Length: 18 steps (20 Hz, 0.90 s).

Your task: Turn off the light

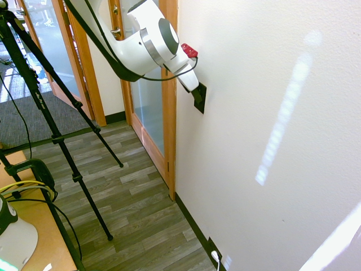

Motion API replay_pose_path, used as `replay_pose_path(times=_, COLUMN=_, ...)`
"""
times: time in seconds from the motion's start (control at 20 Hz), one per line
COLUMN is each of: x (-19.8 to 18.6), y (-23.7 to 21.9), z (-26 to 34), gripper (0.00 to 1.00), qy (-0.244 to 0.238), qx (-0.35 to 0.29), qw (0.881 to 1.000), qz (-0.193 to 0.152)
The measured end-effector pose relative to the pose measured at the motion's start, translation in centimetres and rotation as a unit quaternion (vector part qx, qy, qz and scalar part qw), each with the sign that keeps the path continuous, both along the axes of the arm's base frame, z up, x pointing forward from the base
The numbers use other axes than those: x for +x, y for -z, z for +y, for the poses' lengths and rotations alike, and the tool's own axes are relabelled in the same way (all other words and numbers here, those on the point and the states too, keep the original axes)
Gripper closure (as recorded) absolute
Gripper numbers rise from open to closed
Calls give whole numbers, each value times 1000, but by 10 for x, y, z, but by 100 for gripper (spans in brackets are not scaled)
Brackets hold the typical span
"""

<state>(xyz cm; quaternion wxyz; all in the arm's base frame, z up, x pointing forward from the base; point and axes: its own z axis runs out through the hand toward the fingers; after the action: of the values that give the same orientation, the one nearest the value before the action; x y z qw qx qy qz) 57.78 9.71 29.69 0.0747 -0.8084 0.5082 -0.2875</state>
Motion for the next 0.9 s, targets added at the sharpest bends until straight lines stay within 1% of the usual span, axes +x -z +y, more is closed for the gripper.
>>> replay_pose_path(times=0.6, x=6, y=4, z=-11, gripper=100, qy=5, qx=4, qw=1000, qz=-16)
replay_pose_path(times=0.9, x=11, y=17, z=-7, gripper=100, qy=2, qx=15, qw=1000, qz=-13)
